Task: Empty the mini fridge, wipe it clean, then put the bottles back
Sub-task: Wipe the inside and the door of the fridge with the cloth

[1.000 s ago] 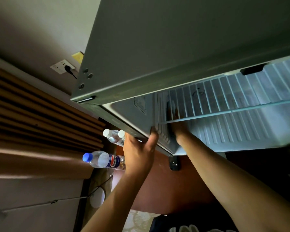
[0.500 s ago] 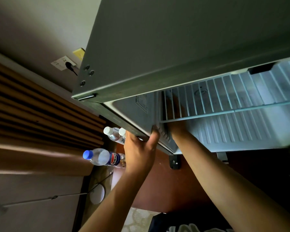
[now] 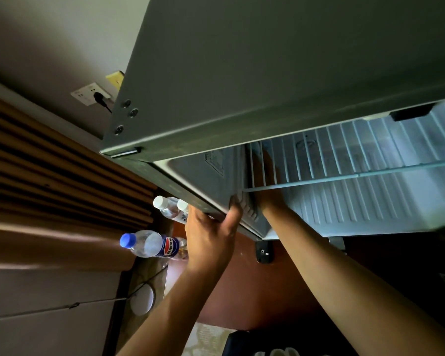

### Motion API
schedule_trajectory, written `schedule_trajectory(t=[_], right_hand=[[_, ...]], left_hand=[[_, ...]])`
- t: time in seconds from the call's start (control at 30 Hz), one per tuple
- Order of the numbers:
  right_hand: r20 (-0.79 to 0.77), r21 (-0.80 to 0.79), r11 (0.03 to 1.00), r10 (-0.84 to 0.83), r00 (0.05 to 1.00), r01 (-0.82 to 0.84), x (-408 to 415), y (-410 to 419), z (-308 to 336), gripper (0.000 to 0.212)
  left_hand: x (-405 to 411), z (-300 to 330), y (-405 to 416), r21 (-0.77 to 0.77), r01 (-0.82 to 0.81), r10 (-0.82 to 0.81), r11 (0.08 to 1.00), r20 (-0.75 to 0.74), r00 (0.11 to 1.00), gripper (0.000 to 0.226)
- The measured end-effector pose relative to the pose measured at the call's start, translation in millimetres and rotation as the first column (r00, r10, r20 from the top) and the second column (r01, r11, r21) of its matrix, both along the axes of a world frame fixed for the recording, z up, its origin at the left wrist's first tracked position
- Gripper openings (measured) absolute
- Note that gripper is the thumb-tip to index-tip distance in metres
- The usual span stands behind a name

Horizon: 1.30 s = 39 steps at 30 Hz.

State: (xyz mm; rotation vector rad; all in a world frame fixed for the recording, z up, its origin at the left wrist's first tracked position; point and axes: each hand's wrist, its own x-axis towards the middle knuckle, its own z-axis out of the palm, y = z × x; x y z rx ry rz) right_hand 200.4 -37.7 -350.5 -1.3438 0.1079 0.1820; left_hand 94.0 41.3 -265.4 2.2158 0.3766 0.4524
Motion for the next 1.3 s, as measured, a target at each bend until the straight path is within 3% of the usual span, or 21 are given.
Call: schedule_trajectory(t=[0.13, 0.3, 0.37, 0.53, 0.83, 0.97, 1.07, 1.17, 1.3], right_hand=[[-0.046, -0.031, 0.999, 0.014, 0.999, -0.016, 4.1, 1.3, -10.5, 0.033], [-0.245, 0.013, 0.995, 0.102, 0.964, -0.102, 15.3, -1.1, -26.8, 0.051], [-0.270, 0.014, 0.995, 0.100, 0.957, -0.100, 18.0, -2.6, -33.6, 0.048], [-0.329, 0.060, 0.994, 0.103, 0.939, -0.088, 9.4, -1.0, -38.6, 0.013], [-0.330, -0.086, 0.995, 0.017, 0.944, -0.048, -27.3, -1.0, -34.5, 0.040], [-0.305, -0.098, 0.995, -0.007, 0.952, -0.024, -48.9, -2.9, -30.1, 0.041], [-0.293, -0.192, 0.979, 0.008, 0.956, -0.067, -63.0, -7.0, -31.4, 0.040], [-0.285, -0.263, 0.961, 0.011, 0.958, -0.089, -75.3, -12.2, -31.8, 0.036], [-0.269, -0.324, 0.935, 0.052, 0.962, -0.141, -82.7, -18.7, -34.0, 0.035]], left_hand=[[1.1, -1.7, 1.5, 0.016, -0.005, 0.004, 1.000, 0.006, 1.000, 0.019], [2.4, -3.6, 2.3, 0.027, 0.012, -0.011, 1.000, -0.020, 1.000, 0.022], [2.2, -4.8, 4.5, 0.011, 0.028, -0.027, 1.000, -0.049, 0.998, 0.023], [2.4, -6.3, 6.0, -0.020, 0.009, -0.011, 1.000, -0.091, 0.996, 0.038], [6.0, -10.7, 9.5, -0.017, 0.028, -0.029, 0.999, -0.061, 0.998, 0.053], [4.7, -10.2, 8.8, 0.013, -0.002, 0.002, 1.000, -0.049, 0.999, 0.056], [4.3, -9.5, 8.6, 0.013, 0.004, -0.003, 1.000, -0.058, 0.998, 0.059], [4.9, -10.5, 9.1, 0.141, 0.065, -0.050, 0.988, -0.108, 0.993, 0.068], [3.5, -5.7, 3.4, -0.015, -0.027, 0.026, 1.000, -0.062, 0.998, 0.053]])
